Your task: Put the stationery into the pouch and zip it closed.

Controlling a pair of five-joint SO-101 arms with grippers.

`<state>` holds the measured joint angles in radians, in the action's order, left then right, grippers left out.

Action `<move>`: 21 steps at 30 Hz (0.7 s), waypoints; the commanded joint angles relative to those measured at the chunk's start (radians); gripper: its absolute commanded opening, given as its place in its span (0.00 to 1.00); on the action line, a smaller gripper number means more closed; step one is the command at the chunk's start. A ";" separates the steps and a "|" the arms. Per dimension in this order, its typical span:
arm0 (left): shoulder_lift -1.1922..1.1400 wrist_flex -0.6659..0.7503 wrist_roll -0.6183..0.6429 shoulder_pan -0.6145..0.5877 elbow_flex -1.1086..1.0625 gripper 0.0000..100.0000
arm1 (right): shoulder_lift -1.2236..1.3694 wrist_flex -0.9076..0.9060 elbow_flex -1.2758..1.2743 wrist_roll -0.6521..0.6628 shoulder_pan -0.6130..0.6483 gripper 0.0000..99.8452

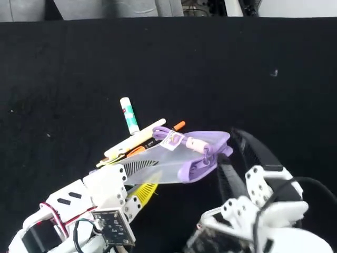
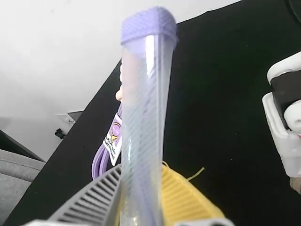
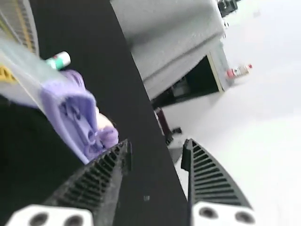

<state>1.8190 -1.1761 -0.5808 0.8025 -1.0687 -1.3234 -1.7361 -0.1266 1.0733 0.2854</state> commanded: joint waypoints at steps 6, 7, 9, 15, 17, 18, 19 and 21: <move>0.002 0.000 -0.006 0.004 0.064 0.03 | 0.001 -0.029 -0.159 0.121 -0.101 0.19; 0.002 0.000 -0.006 0.005 0.064 0.03 | 0.007 -0.028 -0.160 0.123 -0.100 0.19; 0.002 0.000 -0.005 0.007 0.068 0.03 | 0.010 -0.023 -0.170 0.147 -0.100 0.19; 0.002 -0.002 -0.005 0.013 0.067 0.03 | 0.010 0.005 -0.208 0.201 -0.107 0.19; 0.002 -0.002 -0.005 0.013 0.068 0.03 | 0.012 0.025 -0.220 0.204 -0.107 0.19; 0.002 -0.002 -0.005 0.013 0.068 0.03 | 0.012 0.031 -0.234 0.206 -0.107 0.19; 0.002 -0.003 -0.005 0.013 0.070 0.03 | 0.012 0.035 -0.252 0.213 -0.106 0.19; 0.002 -0.023 -0.005 0.013 0.073 0.03 | 0.012 0.034 -0.308 0.253 -0.101 0.19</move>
<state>1.8098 -1.1822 -0.5854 0.8009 -1.0579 -1.3234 -1.7208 -0.3583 1.2712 0.1949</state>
